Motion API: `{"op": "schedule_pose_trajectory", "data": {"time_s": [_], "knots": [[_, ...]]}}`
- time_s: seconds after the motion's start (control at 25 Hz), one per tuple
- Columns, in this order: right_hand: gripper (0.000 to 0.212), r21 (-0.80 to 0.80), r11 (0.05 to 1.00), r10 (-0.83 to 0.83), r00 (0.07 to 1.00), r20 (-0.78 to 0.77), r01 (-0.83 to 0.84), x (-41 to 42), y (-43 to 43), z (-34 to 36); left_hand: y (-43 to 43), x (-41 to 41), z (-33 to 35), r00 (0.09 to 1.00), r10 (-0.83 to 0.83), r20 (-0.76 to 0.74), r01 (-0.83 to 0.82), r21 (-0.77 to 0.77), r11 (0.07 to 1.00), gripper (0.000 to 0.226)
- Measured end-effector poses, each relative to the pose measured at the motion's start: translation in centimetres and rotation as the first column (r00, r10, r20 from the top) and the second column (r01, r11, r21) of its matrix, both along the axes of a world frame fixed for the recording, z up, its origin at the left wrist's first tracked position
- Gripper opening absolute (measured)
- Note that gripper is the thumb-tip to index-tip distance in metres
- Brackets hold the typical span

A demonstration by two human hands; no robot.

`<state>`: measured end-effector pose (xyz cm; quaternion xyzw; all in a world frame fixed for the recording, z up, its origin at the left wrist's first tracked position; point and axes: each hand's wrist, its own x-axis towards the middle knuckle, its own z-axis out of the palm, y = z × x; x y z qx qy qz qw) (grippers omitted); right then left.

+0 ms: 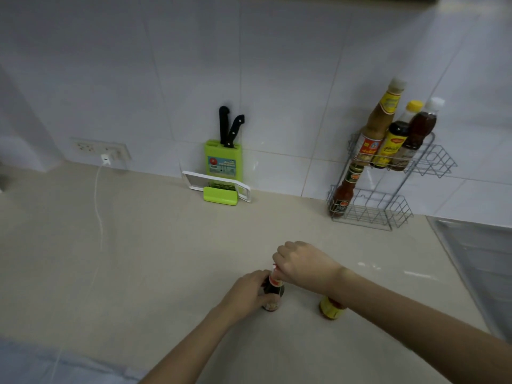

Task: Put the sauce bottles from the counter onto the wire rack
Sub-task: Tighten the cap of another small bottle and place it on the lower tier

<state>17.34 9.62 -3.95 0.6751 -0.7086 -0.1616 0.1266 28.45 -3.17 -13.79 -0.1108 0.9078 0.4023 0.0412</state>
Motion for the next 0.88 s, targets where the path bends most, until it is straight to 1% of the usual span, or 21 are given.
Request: {"op": "schedule_pose_trajectory", "data": {"time_s": [0.08, 0.16, 0.2, 0.28, 0.36, 0.4, 0.44, 0.48, 0.56, 0.6, 0.64, 0.72, 0.76, 0.8, 0.84, 0.88], "knots": [[0.034, 0.015, 0.999, -0.030, 0.995, -0.095, 0.032, 0.7, -0.1, -0.9, 0.1, 0.1, -0.5, 1.000, 0.006, -0.012, -0.006, 0.028, 1.000, 0.033], [0.039, -0.004, 0.995, -0.099, 0.984, -0.147, 0.099, 1.2, -0.3, -1.4, -0.1, 0.3, -0.9, 0.999, 0.014, -0.035, -0.013, 0.040, 0.999, 0.025], [0.042, -0.029, 0.991, -0.132, 0.979, -0.157, 0.129, 1.3, -0.3, -1.4, -0.1, 0.3, -1.0, 0.999, 0.009, -0.048, -0.007, 0.042, 0.999, 0.025], [0.045, -0.047, 0.975, -0.223, 0.967, -0.120, 0.219, 1.4, -0.3, -0.9, -0.1, 0.1, -1.2, 0.998, 0.004, -0.057, -0.001, 0.058, 0.998, 0.031], [0.052, -0.044, 0.932, -0.359, 0.933, 0.001, 0.359, 1.6, -0.8, -0.8, 0.1, 0.0, -1.2, 0.998, 0.006, -0.064, -0.002, 0.055, 0.998, 0.025], [0.058, -0.046, 0.902, -0.426, 0.902, 0.074, 0.429, 2.0, -1.2, -0.6, 0.1, 0.0, -1.4, 0.998, 0.009, -0.068, -0.005, 0.054, 0.999, 0.025], [0.062, -0.046, 0.879, -0.469, 0.877, 0.098, 0.475, 2.6, -1.4, -0.3, 0.2, 0.0, -1.7, 0.997, 0.010, -0.077, -0.005, 0.060, 0.998, 0.028], [0.062, -0.071, 0.877, -0.468, 0.879, 0.087, 0.474, 3.0, -1.3, -0.4, 0.3, 0.1, -1.9, 0.997, 0.013, -0.082, -0.008, 0.068, 0.998, 0.030], [0.051, -0.027, 0.884, -0.457, 0.875, 0.159, 0.467, 3.2, -1.4, 0.0, 0.4, 0.4, -2.2, 0.994, 0.039, -0.101, -0.030, 0.085, 0.996, 0.030], [0.051, 0.036, 0.872, -0.486, 0.851, 0.199, 0.489, 2.9, -1.3, -0.1, 0.5, 0.5, -2.3, 0.991, 0.076, -0.113, -0.063, 0.120, 0.991, 0.031], [0.053, 0.090, 0.864, -0.502, 0.830, 0.244, 0.496, 2.7, -1.2, 0.4, 0.6, 0.8, -2.4, 0.985, 0.133, -0.106, -0.109, 0.202, 0.973, 0.034], [0.056, 0.090, 0.862, -0.502, 0.815, 0.288, 0.499, 2.2, -0.9, 0.9, 0.6, 0.9, -2.4, 0.975, 0.211, -0.064, -0.164, 0.426, 0.890, 0.040], [0.056, 0.100, 0.857, -0.507, 0.789, 0.347, 0.506, 1.6, -0.6, 0.7, 0.4, 0.8, -2.2, 0.973, 0.226, -0.055, -0.166, 0.513, 0.842, 0.040], [0.054, 0.131, 0.846, -0.510, 0.712, 0.482, 0.517, 0.9, -0.3, 0.7, 0.1, 0.5, -1.7, 0.972, 0.226, -0.065, -0.152, 0.558, 0.816, 0.040], [0.051, 0.159, 0.838, -0.489, 0.588, 0.644, 0.522, 0.1, -0.2, 0.7, -0.2, 0.1, -1.1, 0.974, 0.212, -0.083, -0.119, 0.609, 0.784, 0.038], [0.046, 0.135, 0.839, -0.414, 0.458, 0.787, 0.526, -0.6, -0.1, 0.8, -0.6, -0.5, 0.0, 0.977, 0.188, -0.101, -0.081, 0.638, 0.765, 0.037]]}}
